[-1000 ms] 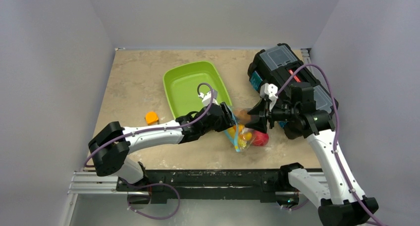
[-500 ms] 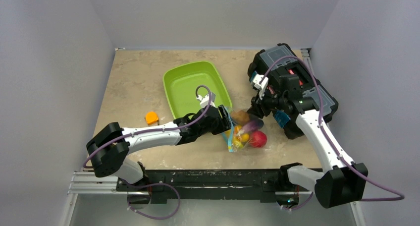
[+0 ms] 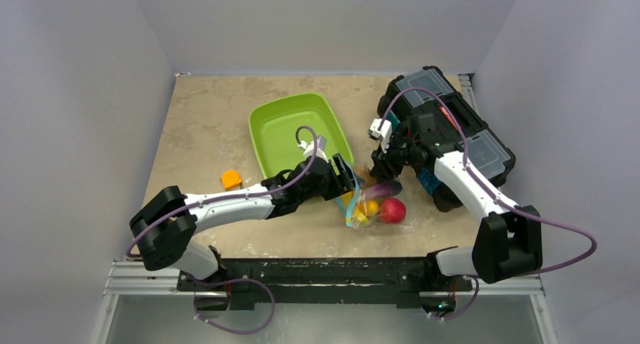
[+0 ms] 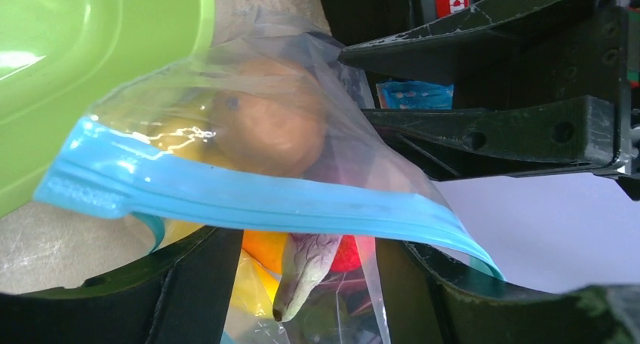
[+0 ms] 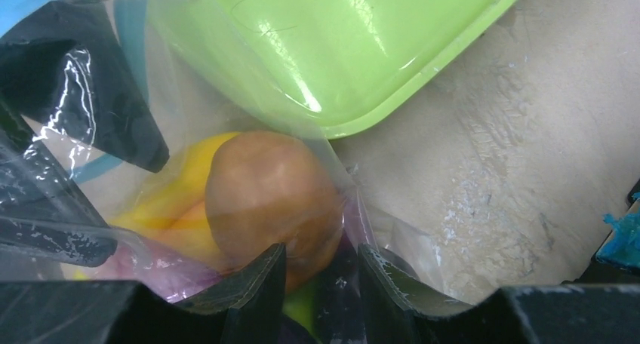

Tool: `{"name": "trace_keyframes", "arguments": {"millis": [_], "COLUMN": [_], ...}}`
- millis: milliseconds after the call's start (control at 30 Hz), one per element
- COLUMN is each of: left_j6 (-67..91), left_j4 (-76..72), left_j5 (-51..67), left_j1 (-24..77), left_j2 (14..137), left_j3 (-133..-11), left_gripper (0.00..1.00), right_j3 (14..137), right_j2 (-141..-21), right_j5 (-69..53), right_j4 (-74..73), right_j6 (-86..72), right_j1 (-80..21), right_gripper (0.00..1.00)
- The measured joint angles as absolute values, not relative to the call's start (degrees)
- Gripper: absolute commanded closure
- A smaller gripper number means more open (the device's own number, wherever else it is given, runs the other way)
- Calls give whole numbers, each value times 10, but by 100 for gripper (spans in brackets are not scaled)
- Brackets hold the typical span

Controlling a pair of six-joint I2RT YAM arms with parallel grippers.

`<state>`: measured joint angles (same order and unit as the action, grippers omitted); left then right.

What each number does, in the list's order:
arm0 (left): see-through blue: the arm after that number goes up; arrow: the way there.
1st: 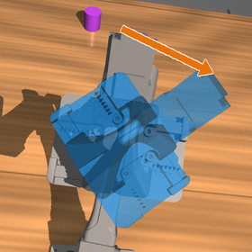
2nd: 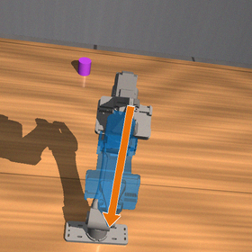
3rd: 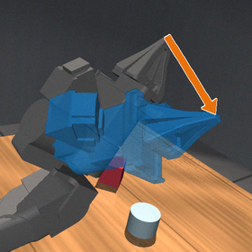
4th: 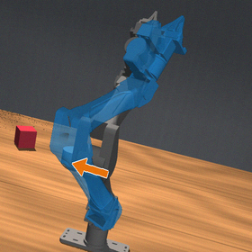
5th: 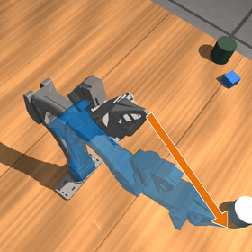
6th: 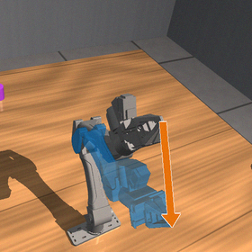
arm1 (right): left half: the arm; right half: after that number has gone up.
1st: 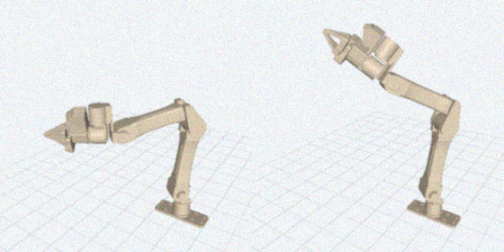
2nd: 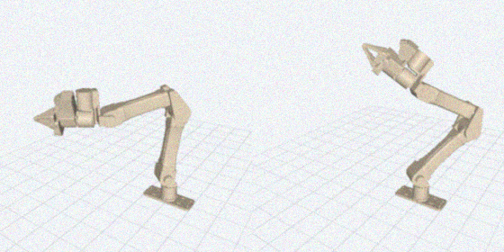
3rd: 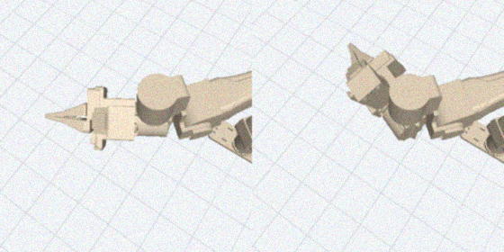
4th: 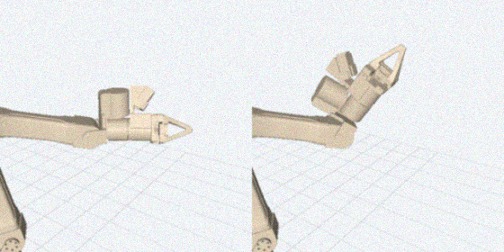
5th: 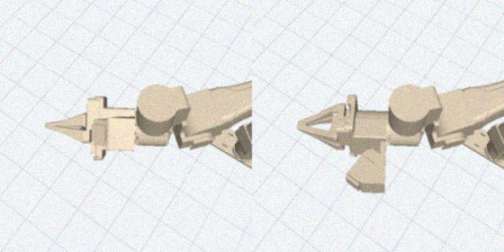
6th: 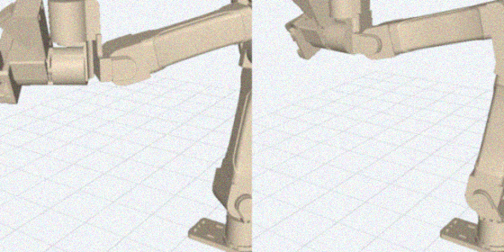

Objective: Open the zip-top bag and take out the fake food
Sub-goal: Pick up the fake vegetable from the zipper food storage bag.

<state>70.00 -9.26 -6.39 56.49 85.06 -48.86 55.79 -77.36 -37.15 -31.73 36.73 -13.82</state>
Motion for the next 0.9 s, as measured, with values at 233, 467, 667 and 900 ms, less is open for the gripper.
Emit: {"name": "trace_keyframes", "arguments": {"millis": [233, 467, 667, 900], "left_j6": [669, 629, 598, 588], "left_j4": [-126, -128, -137, -186], "left_j5": [5, 67, 111, 152], "left_j1": [553, 552, 552, 552], "left_j2": [843, 839, 841, 878], "left_j3": [-448, -436, -436, -436], "left_gripper": [37, 39, 39, 42], "right_j3": [559, 559, 531, 487], "right_j2": [-698, -621, -608, -598], "right_j5": [-406, -448, -447, -441], "right_j4": [-369, -437, -504, -535], "right_j6": [392, 421, 477, 553], "right_j1": [-138, -138, -138, -138], "right_gripper": [56, 53, 51, 52]}}
